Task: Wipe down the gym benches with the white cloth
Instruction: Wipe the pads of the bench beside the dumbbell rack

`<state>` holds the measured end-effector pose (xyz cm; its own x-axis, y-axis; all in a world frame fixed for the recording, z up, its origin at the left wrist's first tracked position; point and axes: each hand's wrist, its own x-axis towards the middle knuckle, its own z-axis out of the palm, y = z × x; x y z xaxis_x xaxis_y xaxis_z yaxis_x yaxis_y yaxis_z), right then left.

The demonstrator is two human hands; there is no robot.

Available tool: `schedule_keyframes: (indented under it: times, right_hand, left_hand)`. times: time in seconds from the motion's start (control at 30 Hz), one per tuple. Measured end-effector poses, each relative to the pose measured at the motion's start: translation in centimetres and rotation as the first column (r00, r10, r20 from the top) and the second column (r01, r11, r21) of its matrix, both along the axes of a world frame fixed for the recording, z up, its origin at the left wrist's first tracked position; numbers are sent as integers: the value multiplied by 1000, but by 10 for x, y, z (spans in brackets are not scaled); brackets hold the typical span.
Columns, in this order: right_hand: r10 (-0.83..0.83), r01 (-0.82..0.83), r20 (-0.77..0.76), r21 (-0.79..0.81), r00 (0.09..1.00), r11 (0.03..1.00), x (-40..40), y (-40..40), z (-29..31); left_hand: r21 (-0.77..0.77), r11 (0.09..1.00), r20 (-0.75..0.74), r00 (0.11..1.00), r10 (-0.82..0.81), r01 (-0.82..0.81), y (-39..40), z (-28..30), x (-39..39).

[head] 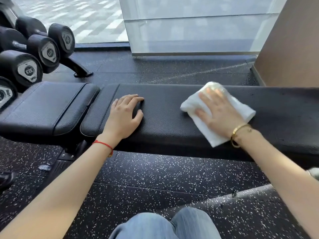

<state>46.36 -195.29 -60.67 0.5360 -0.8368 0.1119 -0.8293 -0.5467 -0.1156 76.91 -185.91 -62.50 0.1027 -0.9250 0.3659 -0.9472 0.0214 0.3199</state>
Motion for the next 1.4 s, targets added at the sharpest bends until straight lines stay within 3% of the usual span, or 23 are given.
schedule_keyframes:
  times: [0.07, 0.13, 0.27, 0.43, 0.57, 0.63, 0.7, 0.87, 0.97, 1.03, 1.23, 1.4]
  right_hand:
    - [-87, 91, -58, 59, 994, 994, 16, -30, 6]
    - [-75, 80, -72, 72, 995, 994, 46, -40, 8]
    - [84, -81, -43, 62, 996, 995, 78, 4, 6]
    - [229, -225, 87, -54, 969, 973, 12, 53, -12]
    - [45, -42, 41, -79, 998, 996, -57, 23, -11]
    - [-134, 133, -11, -27, 991, 991, -61, -9, -3]
    - [-192, 197, -107, 39, 976, 980, -42, -41, 2]
    - [-25, 29, -71, 46, 997, 999, 10, -17, 5]
    - [176, -171, 71, -75, 982, 982, -23, 44, -1]
    - [187, -169, 133, -137, 973, 976, -57, 51, -9]
    - [-161, 168, -102, 69, 982, 983, -73, -46, 10]
    - [3, 11, -137, 102, 991, 995, -14, -38, 15]
  left_hand:
    - [0, 1000, 2, 1000, 7, -7, -1, 1, -1]
    - [0, 1000, -2, 1000, 7, -7, -1, 1, -2]
    - [10, 1000, 8, 1000, 13, -13, 1, 3, -1]
    - [60, 998, 57, 998, 20, -24, 1, 6, -5]
    - [64, 996, 56, 997, 58, -61, 4, 6, -16]
    - [53, 997, 62, 996, 60, -63, 5, 7, -29]
    - [42, 997, 56, 997, 57, -59, 2, 9, -48]
    - [25, 998, 26, 998, 52, -53, -11, 9, -96]
    - [26, 997, 40, 996, 74, -75, -16, 4, -110]
    - [12, 996, 55, 995, 87, -87, -16, -1, -111]
    - [-10, 993, 61, 991, 117, -116, -17, -1, -115]
    - [-20, 994, 38, 993, 112, -111, -16, 0, -113]
